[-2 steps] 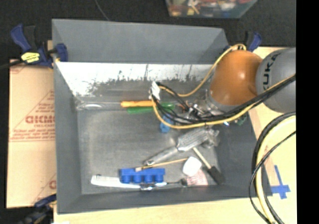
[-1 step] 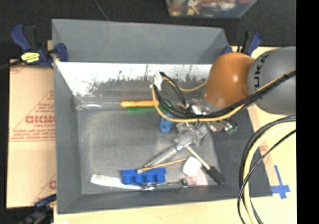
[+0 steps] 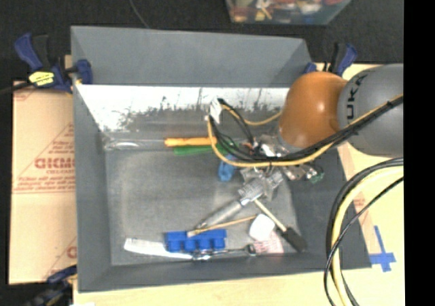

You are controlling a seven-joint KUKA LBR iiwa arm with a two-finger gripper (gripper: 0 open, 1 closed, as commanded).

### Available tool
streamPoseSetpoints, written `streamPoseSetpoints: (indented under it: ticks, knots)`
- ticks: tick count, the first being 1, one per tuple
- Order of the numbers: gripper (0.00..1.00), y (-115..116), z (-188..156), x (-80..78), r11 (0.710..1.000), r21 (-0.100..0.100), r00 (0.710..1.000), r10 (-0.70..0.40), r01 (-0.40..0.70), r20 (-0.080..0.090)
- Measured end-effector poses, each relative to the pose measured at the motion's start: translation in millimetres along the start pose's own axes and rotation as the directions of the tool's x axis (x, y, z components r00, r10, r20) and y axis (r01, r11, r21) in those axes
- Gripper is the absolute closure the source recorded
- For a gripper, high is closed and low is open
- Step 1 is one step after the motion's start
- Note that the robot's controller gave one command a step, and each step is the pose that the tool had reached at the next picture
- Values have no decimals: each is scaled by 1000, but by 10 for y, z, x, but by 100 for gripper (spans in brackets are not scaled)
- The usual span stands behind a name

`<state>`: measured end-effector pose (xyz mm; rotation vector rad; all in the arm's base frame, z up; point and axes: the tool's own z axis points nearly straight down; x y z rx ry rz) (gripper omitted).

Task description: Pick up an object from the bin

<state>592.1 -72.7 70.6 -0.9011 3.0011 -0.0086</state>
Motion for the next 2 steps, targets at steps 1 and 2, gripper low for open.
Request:
streamPoseSetpoints:
  ticks: [1, 2]
  knots:
    - [100, 8, -352, 20, 1000, -4, 1000, 1, -1, -6]
    - [100, -20, -715, -5, 1000, 5, 1000, 2, -2, 3]
